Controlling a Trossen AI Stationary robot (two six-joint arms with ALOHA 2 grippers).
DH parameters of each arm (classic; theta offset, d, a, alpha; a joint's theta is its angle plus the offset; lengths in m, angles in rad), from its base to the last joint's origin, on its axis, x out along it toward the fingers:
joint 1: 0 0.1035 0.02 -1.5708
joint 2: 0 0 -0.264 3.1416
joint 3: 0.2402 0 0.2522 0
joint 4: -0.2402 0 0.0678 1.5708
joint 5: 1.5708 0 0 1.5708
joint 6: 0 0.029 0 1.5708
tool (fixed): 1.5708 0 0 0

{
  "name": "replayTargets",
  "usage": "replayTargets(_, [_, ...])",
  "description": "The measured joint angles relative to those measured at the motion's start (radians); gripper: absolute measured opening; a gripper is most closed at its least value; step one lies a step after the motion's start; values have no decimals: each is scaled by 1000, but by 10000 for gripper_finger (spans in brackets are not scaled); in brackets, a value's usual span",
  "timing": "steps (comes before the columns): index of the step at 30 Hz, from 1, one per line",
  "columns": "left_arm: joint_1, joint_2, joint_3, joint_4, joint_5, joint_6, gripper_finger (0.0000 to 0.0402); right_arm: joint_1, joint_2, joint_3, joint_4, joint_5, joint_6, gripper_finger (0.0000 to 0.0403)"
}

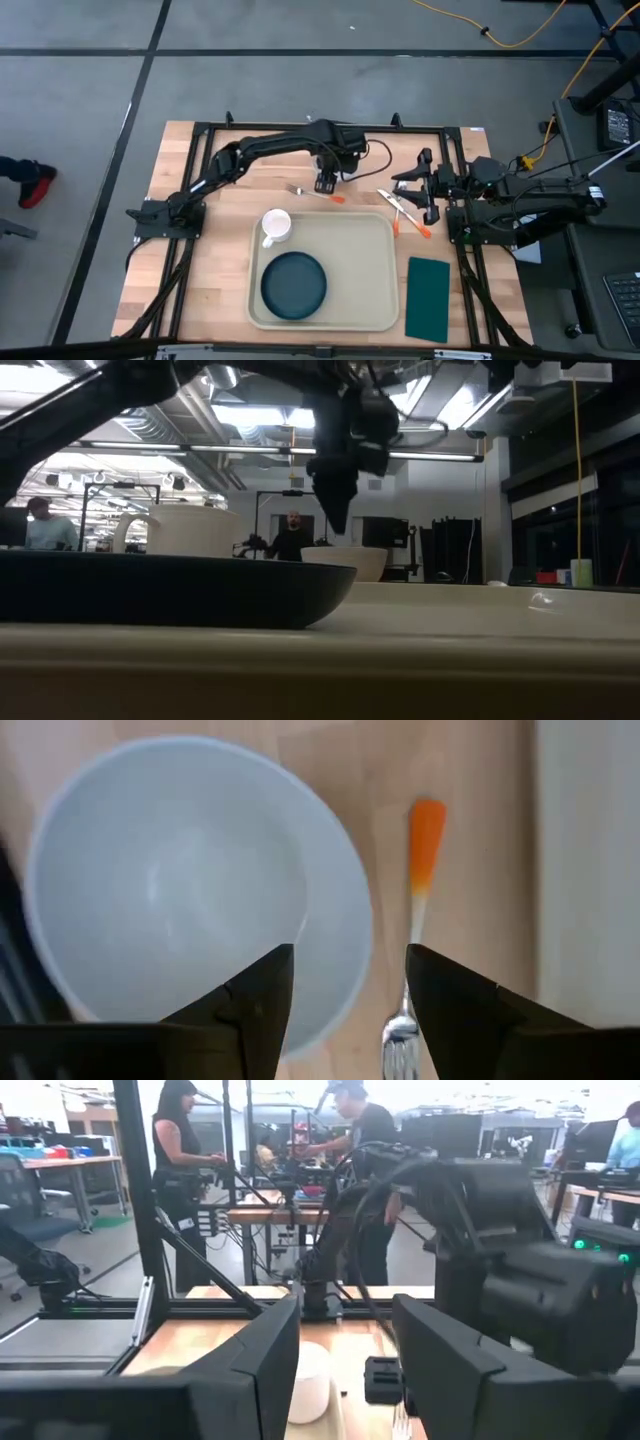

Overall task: Set up tray
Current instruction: Put the white bowl on top of the black plate on the serving tray

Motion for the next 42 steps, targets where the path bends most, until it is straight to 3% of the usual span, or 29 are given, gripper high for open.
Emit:
replayTargets(25, [-5, 88, 0, 68, 20, -28, 188, 0, -24, 0, -71, 2, -2, 169])
replayTargets(29, [-6, 102, 0, 85, -40, -43, 184, 0, -31, 0, -73, 2, -1, 169])
replayTargets(33, [-4, 102, 0, 102, -85, -47, 150, 0, -37, 0, -72, 2, 0, 169])
replayTargets(40, [-5, 102, 0, 79, -66, -47, 21, 0, -37, 0, -73, 2, 1, 169])
replayTargets(42, [-9, 101, 0, 74, -69, -54, 9, 0, -37, 0, -72, 2, 0, 169])
